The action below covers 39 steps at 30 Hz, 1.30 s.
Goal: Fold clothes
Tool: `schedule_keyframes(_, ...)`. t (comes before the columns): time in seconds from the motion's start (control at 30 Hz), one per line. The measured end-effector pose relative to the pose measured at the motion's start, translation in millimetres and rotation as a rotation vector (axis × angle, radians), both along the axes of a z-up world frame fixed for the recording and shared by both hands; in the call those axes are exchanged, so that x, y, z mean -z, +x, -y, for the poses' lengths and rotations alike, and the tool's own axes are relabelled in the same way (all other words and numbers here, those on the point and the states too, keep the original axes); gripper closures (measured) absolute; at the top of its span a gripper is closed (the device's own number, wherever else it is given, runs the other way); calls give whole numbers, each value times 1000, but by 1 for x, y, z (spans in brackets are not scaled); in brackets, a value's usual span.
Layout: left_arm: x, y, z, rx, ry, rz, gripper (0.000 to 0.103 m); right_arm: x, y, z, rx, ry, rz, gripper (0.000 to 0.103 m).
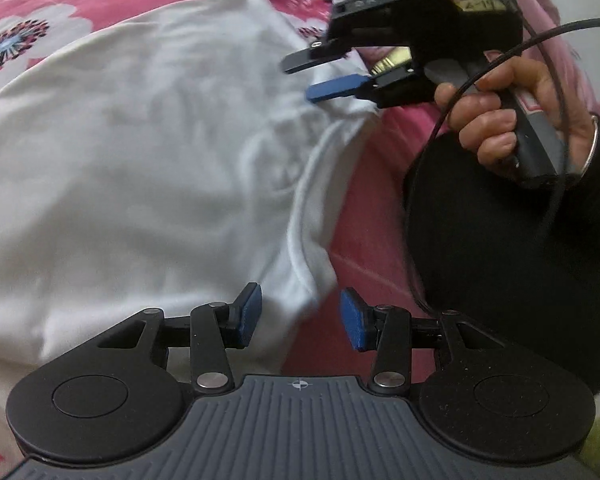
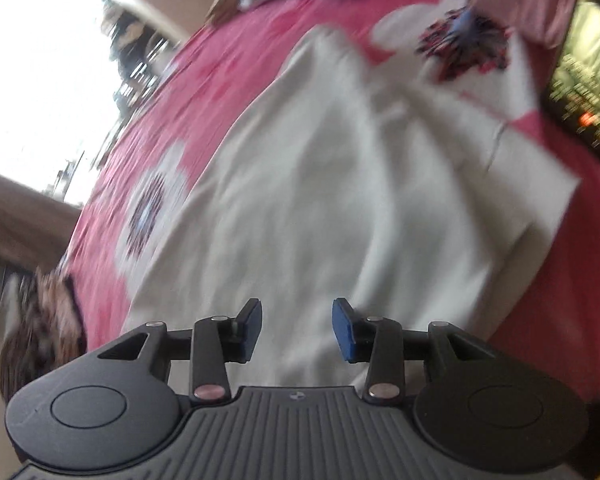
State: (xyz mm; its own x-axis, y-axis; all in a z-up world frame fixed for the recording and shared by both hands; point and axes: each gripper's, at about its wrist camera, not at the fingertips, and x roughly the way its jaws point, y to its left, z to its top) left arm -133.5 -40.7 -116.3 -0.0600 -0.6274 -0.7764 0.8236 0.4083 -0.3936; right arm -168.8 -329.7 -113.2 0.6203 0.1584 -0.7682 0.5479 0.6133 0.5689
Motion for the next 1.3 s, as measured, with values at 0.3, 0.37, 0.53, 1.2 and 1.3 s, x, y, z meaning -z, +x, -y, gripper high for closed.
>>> schedule_keyframes(0.3,-20,10,-25,-108,5,6,60,-55,4,-73,-269,-436,44,60)
schedule_keyframes(0.37,-23,13,-33,-151,11,11,60,-67,0,-91,-299,-599,68,59)
schedule_keyframes(0.53,-35,19,-58,-267,5,35,60,-105,-12,-120,-368,-886,208,57)
schedule_keyframes(1.2,-30,27,-166,-685,-8,1,59,-171,-12,-107,-504,-608,683,51)
schedule_keyframes(1.3,-24,32,-178,-724,-36,-29,59,-176,-12,-109,-537,-662,720,50)
